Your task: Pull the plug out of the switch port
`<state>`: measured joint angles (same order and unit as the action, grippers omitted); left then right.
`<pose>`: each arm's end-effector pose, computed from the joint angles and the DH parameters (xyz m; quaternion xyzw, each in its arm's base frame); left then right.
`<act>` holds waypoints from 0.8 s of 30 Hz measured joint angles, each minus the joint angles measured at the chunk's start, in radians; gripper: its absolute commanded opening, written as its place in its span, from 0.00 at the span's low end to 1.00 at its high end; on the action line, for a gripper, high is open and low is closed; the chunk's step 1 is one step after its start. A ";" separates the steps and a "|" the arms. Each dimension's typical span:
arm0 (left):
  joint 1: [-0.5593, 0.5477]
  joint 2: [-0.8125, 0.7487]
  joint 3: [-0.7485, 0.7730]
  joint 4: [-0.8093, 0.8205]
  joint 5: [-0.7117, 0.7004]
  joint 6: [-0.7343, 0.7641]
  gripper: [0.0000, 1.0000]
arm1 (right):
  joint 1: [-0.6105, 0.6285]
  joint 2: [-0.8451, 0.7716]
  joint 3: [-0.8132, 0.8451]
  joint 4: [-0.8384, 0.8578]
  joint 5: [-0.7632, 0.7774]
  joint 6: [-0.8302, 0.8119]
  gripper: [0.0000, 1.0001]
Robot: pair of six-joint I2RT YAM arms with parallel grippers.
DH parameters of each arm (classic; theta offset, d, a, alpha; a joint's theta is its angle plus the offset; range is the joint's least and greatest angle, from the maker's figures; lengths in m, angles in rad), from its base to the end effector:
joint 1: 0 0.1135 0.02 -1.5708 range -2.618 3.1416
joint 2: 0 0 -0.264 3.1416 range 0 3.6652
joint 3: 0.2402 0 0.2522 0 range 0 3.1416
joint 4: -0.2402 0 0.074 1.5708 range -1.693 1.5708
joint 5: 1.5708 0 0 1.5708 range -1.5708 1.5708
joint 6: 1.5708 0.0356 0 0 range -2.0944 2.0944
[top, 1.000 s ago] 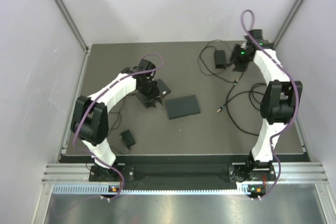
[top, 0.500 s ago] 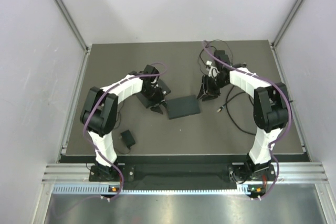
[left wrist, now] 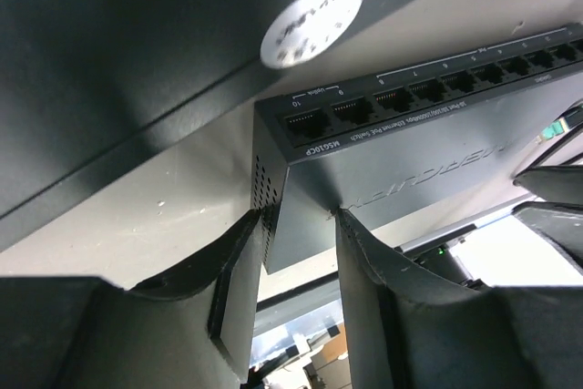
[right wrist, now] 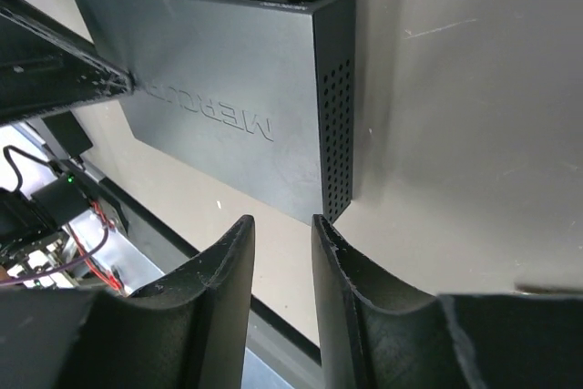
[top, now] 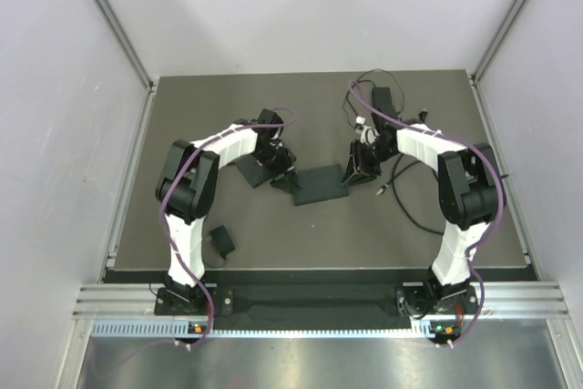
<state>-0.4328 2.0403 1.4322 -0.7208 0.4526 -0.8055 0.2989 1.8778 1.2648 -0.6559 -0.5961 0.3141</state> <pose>0.3567 -0.1820 0.1553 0.1526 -0.9557 0.2496 0.0335 0.3433 0.1267 0.1745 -0.0370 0.9454 0.3202 0.0495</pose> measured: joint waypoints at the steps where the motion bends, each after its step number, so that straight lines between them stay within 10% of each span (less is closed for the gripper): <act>1: 0.000 0.005 0.007 -0.002 0.000 0.000 0.42 | 0.000 0.001 -0.002 0.001 0.000 0.000 0.31; 24: -0.012 0.152 0.249 -0.110 -0.010 0.039 0.40 | -0.008 0.005 -0.109 0.049 -0.029 -0.013 0.17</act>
<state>-0.4450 2.1925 1.6814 -0.8310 0.4427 -0.7670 0.2905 1.8824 1.1553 -0.6067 -0.6247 0.3016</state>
